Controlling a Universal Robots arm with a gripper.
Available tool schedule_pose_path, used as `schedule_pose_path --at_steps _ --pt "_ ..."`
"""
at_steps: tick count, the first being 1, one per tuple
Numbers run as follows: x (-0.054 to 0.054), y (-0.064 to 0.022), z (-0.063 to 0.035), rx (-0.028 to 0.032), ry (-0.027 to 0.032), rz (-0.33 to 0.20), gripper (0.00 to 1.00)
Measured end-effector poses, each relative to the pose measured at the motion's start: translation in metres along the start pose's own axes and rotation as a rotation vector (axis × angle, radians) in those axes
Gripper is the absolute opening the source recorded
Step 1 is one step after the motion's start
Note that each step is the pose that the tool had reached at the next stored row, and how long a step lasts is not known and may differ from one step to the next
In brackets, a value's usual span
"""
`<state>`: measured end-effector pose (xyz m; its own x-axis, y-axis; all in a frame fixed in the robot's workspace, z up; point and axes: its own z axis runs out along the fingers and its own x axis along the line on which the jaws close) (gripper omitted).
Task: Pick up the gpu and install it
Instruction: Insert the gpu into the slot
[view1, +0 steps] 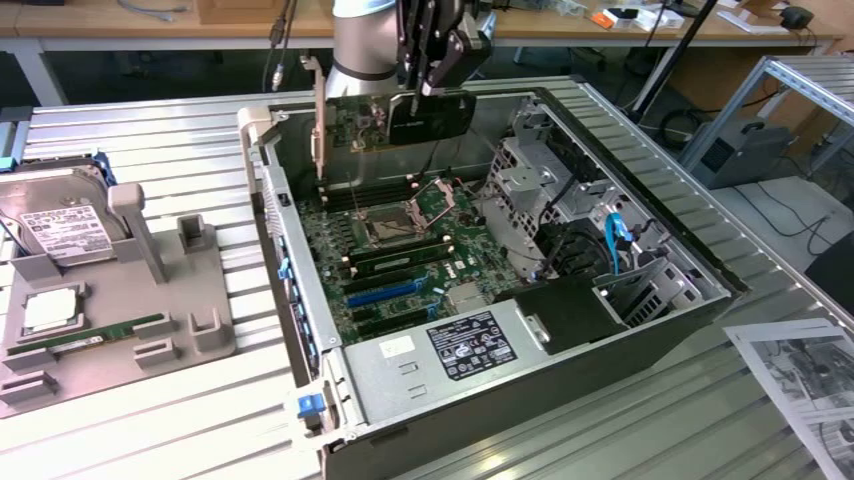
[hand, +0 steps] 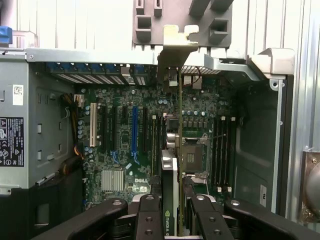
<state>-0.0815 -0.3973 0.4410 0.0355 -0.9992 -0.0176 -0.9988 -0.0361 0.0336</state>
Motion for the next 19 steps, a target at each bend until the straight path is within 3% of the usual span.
schedule_pose_path --at_steps 19 --pt "0.0 -0.0005 0.0162 -0.0001 0.0 0.0 0.27"
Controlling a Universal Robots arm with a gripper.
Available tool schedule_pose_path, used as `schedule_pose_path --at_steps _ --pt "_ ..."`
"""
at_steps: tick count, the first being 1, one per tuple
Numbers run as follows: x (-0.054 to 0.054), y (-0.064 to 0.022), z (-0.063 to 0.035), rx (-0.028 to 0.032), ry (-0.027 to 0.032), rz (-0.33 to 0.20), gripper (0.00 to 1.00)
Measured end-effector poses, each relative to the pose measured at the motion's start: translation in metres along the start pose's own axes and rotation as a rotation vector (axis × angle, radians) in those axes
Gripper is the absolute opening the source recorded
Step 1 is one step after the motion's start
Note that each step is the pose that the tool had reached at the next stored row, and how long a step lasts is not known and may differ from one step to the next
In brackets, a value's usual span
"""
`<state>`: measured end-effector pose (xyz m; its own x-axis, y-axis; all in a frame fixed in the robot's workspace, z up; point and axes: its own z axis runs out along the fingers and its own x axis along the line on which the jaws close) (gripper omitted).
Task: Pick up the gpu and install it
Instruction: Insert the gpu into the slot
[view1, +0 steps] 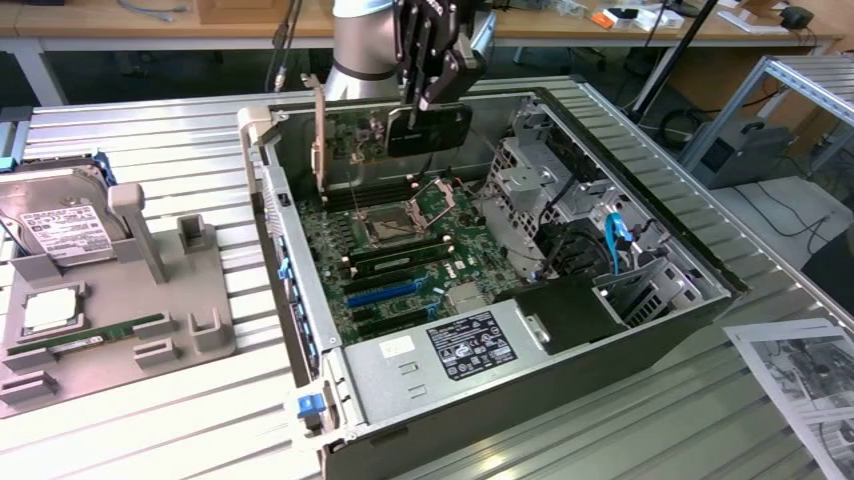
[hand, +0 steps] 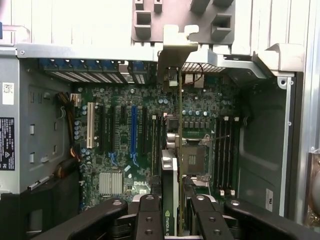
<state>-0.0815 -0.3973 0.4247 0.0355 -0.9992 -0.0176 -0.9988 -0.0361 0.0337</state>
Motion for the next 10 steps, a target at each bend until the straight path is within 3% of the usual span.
schedule_pose_path --at_steps 10 --pt "0.0002 -0.0003 0.0098 0.0 0.0 0.0 0.27"
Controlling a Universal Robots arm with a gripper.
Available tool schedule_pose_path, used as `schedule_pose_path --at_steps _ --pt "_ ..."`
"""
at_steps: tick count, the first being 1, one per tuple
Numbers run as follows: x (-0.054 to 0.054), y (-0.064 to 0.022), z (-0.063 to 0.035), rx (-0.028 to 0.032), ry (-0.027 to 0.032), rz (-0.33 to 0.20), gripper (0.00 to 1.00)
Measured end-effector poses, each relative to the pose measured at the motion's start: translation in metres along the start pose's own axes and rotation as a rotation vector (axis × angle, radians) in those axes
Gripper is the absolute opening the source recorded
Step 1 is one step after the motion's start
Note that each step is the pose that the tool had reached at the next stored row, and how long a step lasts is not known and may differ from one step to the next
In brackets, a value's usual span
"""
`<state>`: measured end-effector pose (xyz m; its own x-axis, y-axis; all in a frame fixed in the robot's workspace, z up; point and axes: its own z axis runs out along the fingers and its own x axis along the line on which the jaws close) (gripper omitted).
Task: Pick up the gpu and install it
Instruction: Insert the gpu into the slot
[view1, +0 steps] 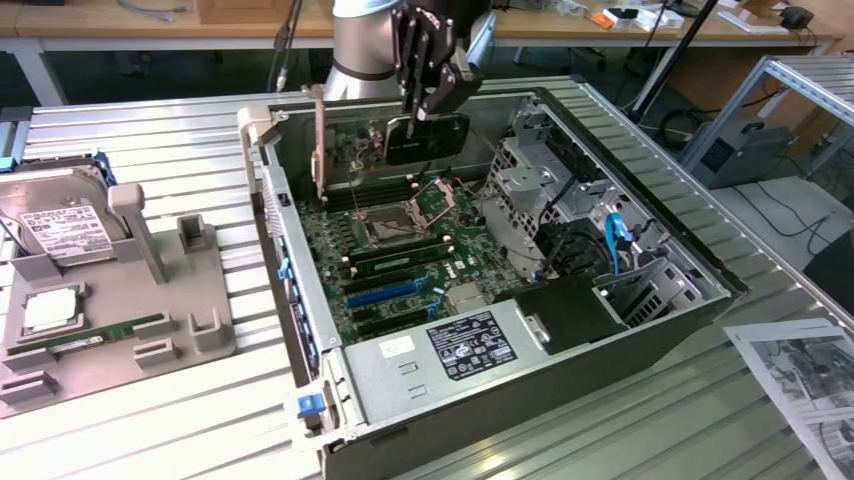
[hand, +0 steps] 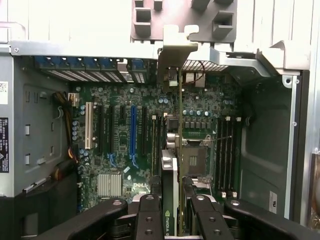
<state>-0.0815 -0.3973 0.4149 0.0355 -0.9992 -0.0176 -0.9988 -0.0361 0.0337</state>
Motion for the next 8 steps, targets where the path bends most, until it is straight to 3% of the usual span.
schedule_pose_path --at_steps 8 --pt "0.0001 -0.0003 0.0081 -0.0001 0.0001 0.0 0.27"
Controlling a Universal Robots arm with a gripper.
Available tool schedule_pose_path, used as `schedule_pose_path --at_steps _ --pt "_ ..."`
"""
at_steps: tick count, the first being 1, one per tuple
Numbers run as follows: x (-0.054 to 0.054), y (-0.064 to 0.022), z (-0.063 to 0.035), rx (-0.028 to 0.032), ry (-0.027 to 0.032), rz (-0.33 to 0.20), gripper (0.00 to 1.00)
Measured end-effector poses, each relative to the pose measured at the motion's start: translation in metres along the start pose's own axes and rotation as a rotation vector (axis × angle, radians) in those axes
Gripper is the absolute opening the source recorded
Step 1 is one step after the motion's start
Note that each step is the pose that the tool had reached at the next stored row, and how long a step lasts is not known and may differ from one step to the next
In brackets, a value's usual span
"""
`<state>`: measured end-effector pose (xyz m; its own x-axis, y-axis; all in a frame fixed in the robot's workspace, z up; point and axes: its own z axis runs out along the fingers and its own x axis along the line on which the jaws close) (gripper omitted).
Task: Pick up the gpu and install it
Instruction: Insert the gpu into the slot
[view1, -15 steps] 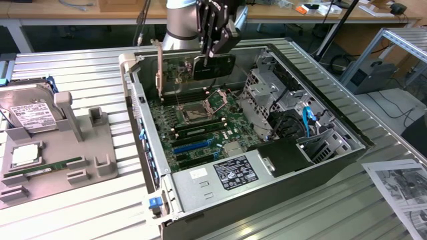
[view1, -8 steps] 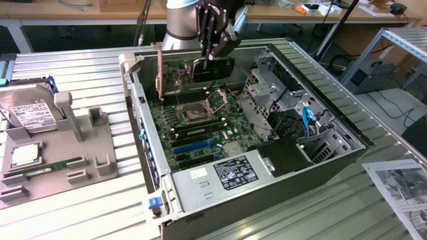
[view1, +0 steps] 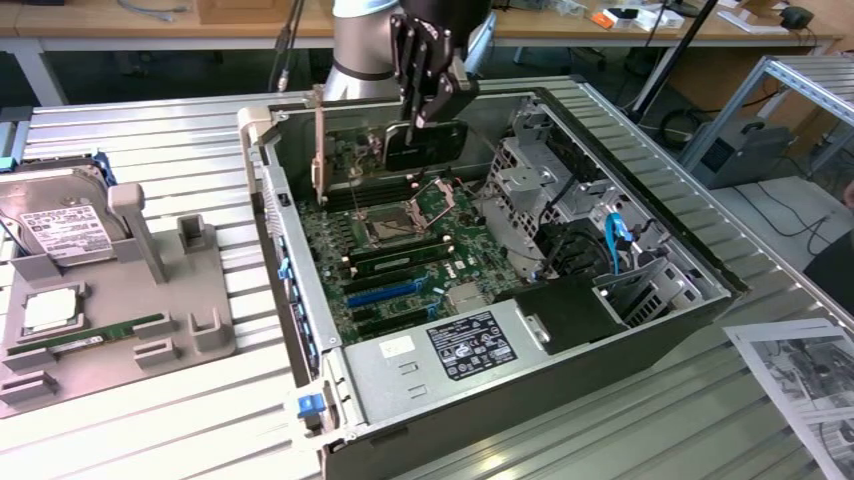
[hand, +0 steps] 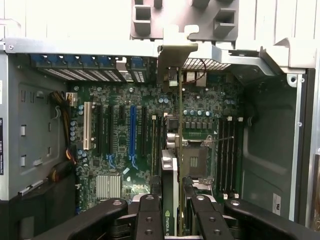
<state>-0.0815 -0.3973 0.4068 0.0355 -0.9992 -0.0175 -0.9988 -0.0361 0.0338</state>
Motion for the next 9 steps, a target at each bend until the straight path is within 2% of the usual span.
schedule_pose_path --at_steps 9 --pt "0.0001 -0.0003 0.008 -0.0001 -0.0001 0.0 0.27"
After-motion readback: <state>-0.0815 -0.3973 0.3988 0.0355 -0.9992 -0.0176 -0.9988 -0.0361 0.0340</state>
